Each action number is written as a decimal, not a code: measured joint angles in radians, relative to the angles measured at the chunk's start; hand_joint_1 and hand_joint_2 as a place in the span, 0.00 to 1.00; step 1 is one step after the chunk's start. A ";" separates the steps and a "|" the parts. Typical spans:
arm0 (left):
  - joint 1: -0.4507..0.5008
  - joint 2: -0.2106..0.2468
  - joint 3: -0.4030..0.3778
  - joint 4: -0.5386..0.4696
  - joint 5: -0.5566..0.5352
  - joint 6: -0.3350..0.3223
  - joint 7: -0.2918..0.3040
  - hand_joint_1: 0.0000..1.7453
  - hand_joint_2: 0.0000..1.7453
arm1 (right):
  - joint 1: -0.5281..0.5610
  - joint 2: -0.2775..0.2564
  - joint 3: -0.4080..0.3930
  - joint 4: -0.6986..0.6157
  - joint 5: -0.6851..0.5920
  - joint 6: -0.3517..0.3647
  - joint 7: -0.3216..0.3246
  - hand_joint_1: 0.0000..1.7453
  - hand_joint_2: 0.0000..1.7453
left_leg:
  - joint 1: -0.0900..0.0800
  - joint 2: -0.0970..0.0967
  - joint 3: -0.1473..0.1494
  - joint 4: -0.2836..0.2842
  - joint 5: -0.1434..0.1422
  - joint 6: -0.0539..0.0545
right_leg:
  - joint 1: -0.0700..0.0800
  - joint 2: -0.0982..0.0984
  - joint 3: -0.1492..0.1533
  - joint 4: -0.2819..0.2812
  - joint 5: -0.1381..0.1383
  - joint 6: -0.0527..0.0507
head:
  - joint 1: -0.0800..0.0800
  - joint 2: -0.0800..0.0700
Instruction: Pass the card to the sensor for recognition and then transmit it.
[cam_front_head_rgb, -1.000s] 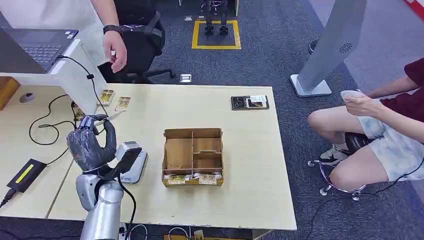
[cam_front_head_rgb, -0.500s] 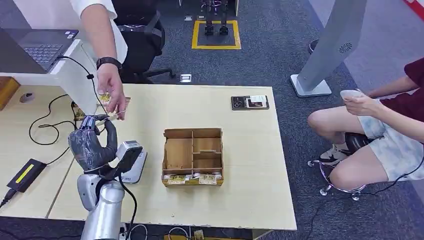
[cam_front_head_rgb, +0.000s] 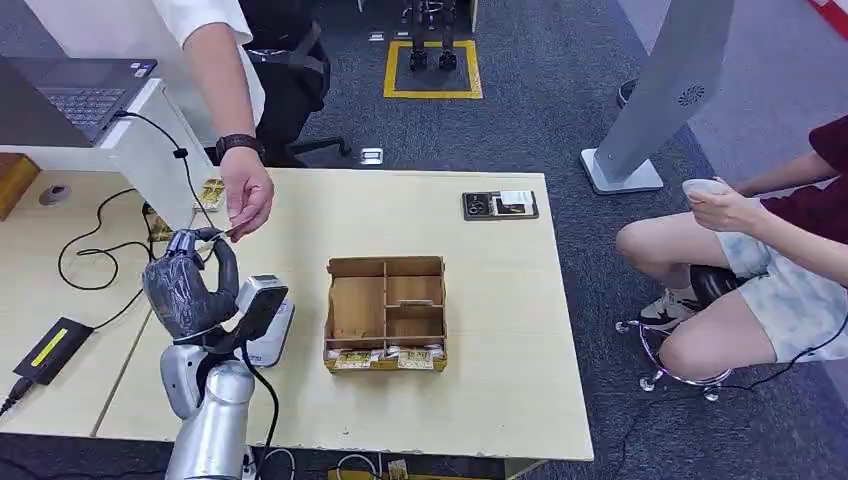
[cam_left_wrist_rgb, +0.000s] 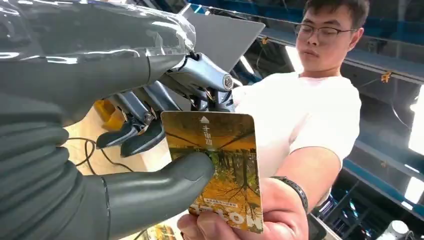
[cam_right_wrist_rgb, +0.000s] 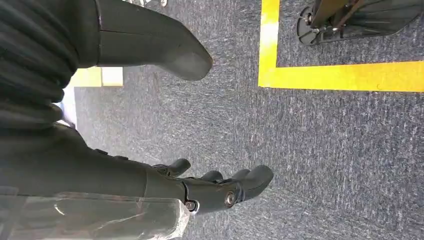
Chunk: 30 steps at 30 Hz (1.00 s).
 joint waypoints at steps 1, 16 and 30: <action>-0.001 0.000 -0.001 0.002 -0.003 0.000 0.010 1.00 1.00 | 0.000 0.000 0.002 0.000 0.000 0.000 0.000 0.00 1.00 | 0.000 0.000 0.000 0.000 0.000 0.000 | 0.000 0.000 0.000 0.000 0.000 0.000 | 0.000 0.000; -0.004 0.001 -0.017 0.009 0.005 0.000 0.045 0.00 1.00 | 0.001 0.000 0.016 0.001 -0.032 -0.012 0.000 0.00 1.00 | 0.000 0.000 0.000 0.000 0.000 0.000 | 0.000 0.000 0.000 0.000 0.000 0.000 | 0.000 0.000; -0.001 0.004 -0.018 0.008 0.019 0.000 0.017 0.00 1.00 | 0.002 0.000 0.018 0.001 -0.040 -0.011 -0.004 0.00 1.00 | 0.000 0.000 0.000 0.000 0.000 0.000 | 0.000 0.000 0.000 0.000 0.000 0.000 | 0.000 0.000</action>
